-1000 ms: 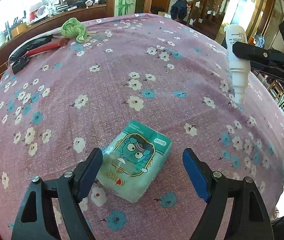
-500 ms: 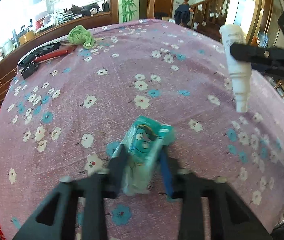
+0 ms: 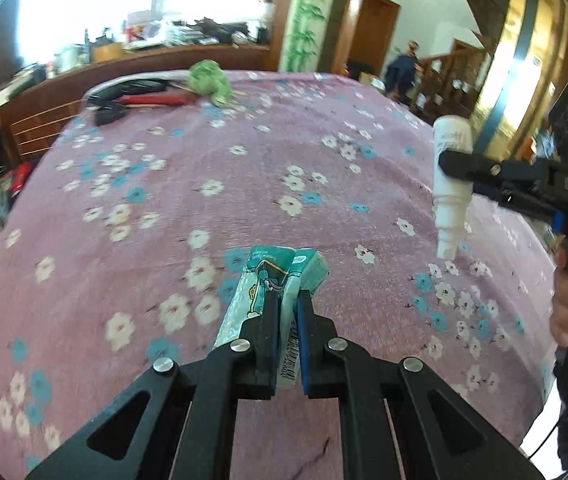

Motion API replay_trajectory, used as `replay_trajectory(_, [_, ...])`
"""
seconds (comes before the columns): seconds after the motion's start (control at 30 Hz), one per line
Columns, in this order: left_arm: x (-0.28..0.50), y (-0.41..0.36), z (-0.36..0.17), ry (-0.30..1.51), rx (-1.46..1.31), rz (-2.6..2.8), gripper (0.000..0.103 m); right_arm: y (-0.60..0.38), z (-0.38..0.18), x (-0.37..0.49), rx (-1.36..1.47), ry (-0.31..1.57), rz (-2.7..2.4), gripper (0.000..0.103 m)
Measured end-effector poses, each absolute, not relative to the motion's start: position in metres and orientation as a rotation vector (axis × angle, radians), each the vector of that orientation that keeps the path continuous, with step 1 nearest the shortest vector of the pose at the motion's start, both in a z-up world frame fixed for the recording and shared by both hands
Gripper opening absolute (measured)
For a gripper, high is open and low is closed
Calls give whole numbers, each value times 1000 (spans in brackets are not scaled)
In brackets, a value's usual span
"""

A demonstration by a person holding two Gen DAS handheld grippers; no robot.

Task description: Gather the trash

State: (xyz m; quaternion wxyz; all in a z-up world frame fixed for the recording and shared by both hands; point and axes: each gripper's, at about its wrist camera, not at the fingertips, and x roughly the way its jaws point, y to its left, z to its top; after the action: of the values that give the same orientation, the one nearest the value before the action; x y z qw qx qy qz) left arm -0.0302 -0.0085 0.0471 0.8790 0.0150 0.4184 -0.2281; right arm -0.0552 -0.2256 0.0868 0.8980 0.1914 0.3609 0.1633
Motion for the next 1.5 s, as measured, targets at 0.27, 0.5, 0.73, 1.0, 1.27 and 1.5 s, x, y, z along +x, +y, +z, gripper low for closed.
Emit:
replay_trajectory(0.27, [-60, 32, 60, 839, -23, -347, 9, -182, 82, -60, 370, 771, 415, 32])
replay_trajectory(0.5, [-74, 62, 63, 819, -11, -240, 9, -138, 78, -63, 350, 787, 491, 33])
replay_trajectory(0.73, [-87, 84, 73, 787, -10, -187, 9, -99, 75, -64, 311, 807, 552, 33])
replay_trajectory(1.0, [-96, 113, 78, 765, -32, -130, 9, -69, 74, -66, 289, 818, 596, 33])
replay_trajectory(1.27, [-105, 133, 83, 746, -30, -79, 9, -47, 75, -64, 270, 825, 628, 33])
replay_trajectory(1.5, [-113, 155, 89, 721, -44, -37, 9, -27, 78, -65, 246, 826, 655, 33])
